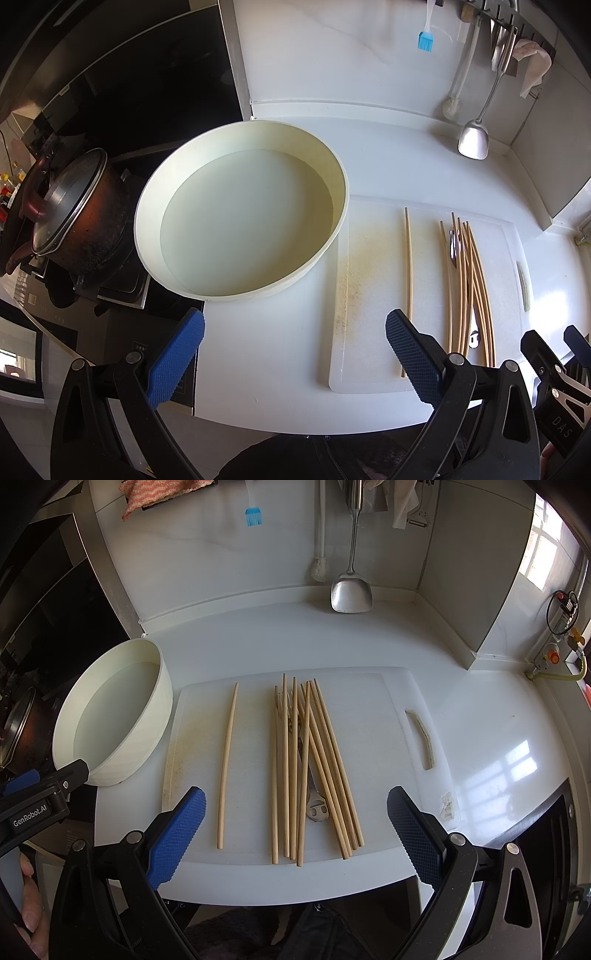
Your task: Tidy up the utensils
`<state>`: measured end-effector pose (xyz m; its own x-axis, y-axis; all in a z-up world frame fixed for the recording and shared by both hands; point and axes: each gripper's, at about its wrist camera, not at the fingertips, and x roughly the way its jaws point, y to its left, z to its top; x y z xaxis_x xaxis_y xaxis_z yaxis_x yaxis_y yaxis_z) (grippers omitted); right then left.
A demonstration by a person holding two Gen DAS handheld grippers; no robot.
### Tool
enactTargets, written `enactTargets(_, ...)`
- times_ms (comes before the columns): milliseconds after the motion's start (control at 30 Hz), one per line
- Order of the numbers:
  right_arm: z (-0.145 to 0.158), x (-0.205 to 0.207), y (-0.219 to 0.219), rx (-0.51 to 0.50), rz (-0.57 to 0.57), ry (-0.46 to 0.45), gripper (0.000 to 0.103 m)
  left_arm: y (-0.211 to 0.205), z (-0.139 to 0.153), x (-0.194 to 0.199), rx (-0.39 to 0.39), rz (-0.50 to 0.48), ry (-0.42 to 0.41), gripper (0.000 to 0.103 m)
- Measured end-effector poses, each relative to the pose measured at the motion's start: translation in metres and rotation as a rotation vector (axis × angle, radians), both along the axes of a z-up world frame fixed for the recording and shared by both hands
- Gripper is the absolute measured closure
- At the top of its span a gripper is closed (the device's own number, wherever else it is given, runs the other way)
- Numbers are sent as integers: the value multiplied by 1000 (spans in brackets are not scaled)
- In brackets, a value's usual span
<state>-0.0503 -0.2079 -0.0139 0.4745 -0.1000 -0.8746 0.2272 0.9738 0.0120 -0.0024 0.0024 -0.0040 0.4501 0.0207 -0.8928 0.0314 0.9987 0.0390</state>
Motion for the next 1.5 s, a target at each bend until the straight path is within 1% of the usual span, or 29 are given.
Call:
enactTargets(667, -1, 1, 2, 1, 0, -1, 9, 0, 0, 1, 1, -2, 1, 6)
enactTargets(900, 0, 3, 5, 2, -5, -1, 9, 8, -1, 6, 1, -11, 4, 6)
enactTargets(1067, -1, -2, 3, 0, -27, -3, 9, 6, -7, 8, 7, -54, 7, 6)
enactTargets(1200, -6, -12, -4, 16, -51, -19, 9, -5, -17, 10, 6, -120, 15, 6)
enactTargets(1367, -18, -32, -20, 30, -98, -61, 9, -21, -36, 8, -31, -202, 12, 6)
enactTargets(1500, -27, -45, -37, -5, -134, -100, 9, -32, -52, 8, -66, -214, 24, 6)
